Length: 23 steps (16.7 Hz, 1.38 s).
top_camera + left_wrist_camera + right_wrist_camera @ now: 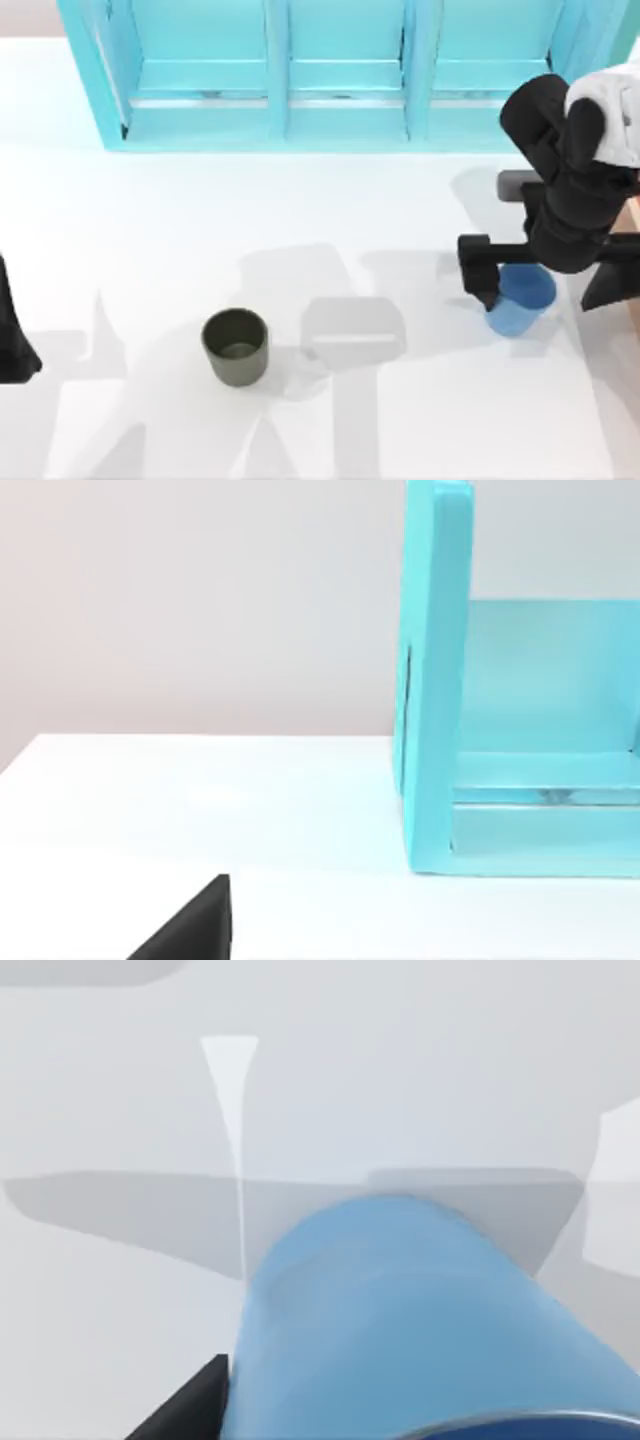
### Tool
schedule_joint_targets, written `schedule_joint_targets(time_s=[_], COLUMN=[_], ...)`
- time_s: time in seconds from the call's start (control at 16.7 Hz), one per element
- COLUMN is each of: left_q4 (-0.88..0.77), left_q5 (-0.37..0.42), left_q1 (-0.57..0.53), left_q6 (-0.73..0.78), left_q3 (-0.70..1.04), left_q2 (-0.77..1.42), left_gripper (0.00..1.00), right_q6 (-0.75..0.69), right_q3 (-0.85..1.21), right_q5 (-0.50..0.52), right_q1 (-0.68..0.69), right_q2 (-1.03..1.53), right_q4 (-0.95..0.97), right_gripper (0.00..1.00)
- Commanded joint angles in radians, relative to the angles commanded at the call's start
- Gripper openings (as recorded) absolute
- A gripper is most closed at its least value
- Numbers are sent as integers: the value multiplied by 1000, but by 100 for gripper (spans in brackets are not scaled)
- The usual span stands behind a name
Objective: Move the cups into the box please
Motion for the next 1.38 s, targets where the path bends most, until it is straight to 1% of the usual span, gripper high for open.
schedule_joint_targets(time_s=[0.24,1.02,1.08,1.38], left_q4=[0,0,0,0], left_q5=[0,0,0,0], left_q1=[0,0,0,0], left_q6=[0,0,0,0], left_q3=[0,0,0,0], left_q2=[0,0,0,0], left_gripper=[100,100,100,100], right_q6=[-1,-1,-1,-1], right_q3=[-2,-2,-2,-2], right_q5=[0,0,0,0], right_q1=[-1,-1,-1,-1], right_q2=[-1,-1,-1,-1], right_q4=[1,1,1,1], right_gripper=[100,2,0,0])
